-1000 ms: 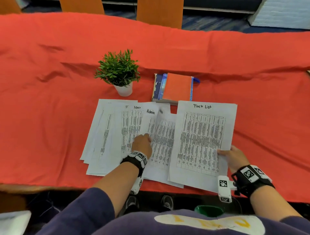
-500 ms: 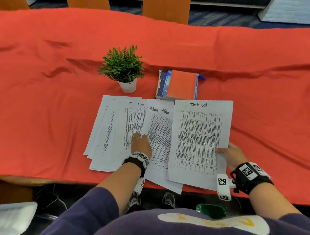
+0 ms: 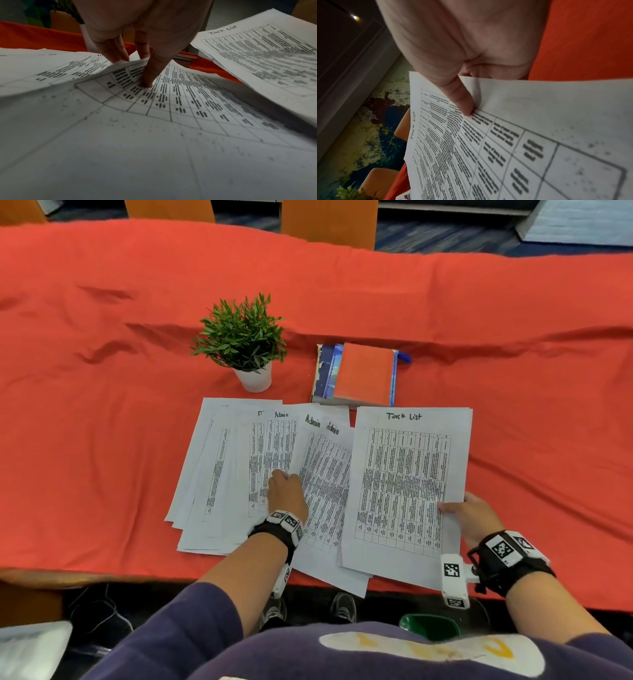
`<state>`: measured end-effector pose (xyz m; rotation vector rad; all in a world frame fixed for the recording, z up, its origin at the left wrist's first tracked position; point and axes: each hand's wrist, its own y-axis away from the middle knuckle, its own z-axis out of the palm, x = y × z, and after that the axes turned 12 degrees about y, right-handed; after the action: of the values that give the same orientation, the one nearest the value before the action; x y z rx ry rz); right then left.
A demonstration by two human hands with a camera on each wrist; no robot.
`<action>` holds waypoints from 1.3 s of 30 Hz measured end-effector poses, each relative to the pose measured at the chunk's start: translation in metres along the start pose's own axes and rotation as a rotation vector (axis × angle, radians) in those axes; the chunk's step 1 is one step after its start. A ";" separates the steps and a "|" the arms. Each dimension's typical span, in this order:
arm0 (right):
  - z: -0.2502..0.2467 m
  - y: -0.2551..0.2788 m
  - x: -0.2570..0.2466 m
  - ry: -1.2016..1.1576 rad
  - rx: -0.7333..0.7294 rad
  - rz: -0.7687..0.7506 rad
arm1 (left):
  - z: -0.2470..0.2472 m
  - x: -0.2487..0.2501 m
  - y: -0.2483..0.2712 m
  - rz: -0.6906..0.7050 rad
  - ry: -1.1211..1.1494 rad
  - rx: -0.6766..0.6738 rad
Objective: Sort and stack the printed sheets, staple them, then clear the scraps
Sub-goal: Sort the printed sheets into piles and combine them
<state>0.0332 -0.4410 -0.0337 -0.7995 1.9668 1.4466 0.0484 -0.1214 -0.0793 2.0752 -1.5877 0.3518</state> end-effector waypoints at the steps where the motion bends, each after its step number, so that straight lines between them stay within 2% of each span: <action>1: 0.000 -0.001 0.000 -0.002 0.000 0.001 | 0.000 0.001 0.002 0.016 -0.009 0.015; 7: 0.000 -0.004 0.000 -0.002 -0.009 -0.012 | 0.000 0.004 0.008 0.047 0.111 -0.007; 11: 0.001 -0.007 0.000 -0.004 -0.021 -0.001 | -0.006 0.006 0.005 -0.061 0.306 -0.067; 15: 0.003 -0.008 -0.005 -0.035 -0.043 0.002 | -0.020 0.008 0.001 -0.207 0.705 -0.087; 16: 0.005 -0.006 -0.008 -0.051 -0.052 -0.002 | -0.025 0.006 -0.001 -0.233 0.739 -0.108; 19: 0.013 -0.007 -0.014 -0.112 -0.103 -0.013 | -0.041 0.002 -0.003 -0.242 0.809 -0.166; 24: 0.048 -0.001 -0.029 -0.117 -0.174 -0.046 | -0.064 -0.002 0.004 -0.251 1.036 -0.143; 28: 0.075 0.003 -0.039 -0.097 -0.165 -0.054 | -0.072 -0.003 0.011 -0.307 1.164 -0.274; 31: 0.089 0.000 -0.038 -0.072 -0.154 -0.009 | -0.076 -0.001 0.017 -0.275 1.266 -0.390; 36: 0.104 -0.005 -0.028 0.030 -0.235 0.005 | -0.074 -0.007 0.025 -0.273 1.334 -0.422; 39: 0.108 0.000 -0.025 0.008 -0.199 -0.047 | -0.077 -0.012 0.023 -0.331 1.372 -0.385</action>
<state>0.0599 -0.3334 -0.0427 -0.9330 1.8164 1.6314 0.0298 -0.0747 -0.0148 1.1793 -0.4105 0.9632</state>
